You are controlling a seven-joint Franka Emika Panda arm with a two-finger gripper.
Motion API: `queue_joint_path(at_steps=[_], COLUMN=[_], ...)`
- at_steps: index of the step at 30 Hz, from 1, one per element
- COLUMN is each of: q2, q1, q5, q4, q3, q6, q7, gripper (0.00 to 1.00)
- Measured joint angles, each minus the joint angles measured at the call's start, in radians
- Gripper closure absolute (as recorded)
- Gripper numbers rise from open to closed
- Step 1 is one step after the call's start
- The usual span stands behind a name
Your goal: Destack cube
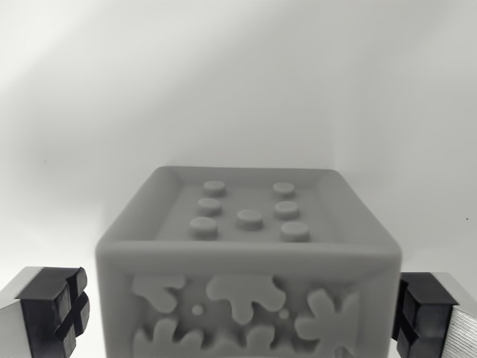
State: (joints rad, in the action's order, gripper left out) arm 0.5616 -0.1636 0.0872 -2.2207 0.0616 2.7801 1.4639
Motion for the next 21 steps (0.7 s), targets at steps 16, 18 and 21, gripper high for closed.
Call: queue_joint_path(at_steps=[16,18,21], q2=[-0.101,-0.115,-0.143], q1=[-0.011,-0.012,-0.016], q5=[-0.006,-0.007,-0.011], q4=[-0.026,-0.029,-0.034], q3=[0.014,0.016,0.02], q6=[-0.073,-0.083,-0.106], q7=[0.004,0.005,0.007], gripper=[0.0,0.0,0.0])
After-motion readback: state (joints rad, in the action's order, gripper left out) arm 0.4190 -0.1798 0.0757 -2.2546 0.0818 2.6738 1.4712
